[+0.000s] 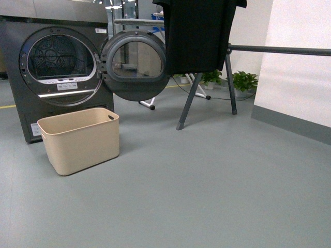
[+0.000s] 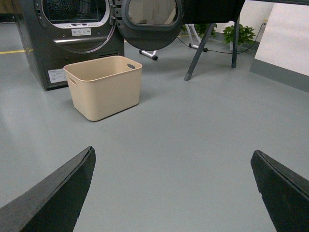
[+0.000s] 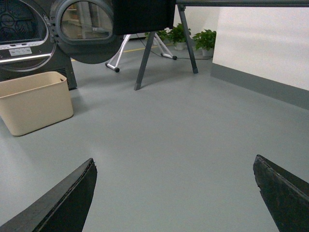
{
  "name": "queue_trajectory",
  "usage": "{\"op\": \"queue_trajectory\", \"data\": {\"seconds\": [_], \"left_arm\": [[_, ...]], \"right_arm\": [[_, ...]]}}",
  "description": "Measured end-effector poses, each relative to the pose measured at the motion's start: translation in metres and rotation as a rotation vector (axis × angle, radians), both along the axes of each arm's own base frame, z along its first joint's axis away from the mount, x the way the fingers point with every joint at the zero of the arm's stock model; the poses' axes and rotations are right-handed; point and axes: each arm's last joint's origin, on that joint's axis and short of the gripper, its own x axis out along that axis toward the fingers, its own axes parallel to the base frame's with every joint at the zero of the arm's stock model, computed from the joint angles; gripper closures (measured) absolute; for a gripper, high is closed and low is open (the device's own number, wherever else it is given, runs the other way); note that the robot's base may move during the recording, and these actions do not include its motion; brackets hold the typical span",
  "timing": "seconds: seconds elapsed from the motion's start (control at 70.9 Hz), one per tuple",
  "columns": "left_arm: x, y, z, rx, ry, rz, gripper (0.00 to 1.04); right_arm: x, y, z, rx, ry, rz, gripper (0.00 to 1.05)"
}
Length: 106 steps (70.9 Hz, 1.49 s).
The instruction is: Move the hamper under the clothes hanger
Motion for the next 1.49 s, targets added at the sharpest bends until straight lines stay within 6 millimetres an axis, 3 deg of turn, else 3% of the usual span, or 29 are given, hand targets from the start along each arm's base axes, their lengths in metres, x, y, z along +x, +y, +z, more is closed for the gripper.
{"op": "queue_trajectory", "data": {"seconds": [1.494], "left_arm": [[0.0001, 0.0000, -0.0001, 0.000, 0.002, 0.000, 0.07]], "right_arm": [[0.0000, 0.0000, 0.0001, 0.000, 0.000, 0.000, 0.08]]}}
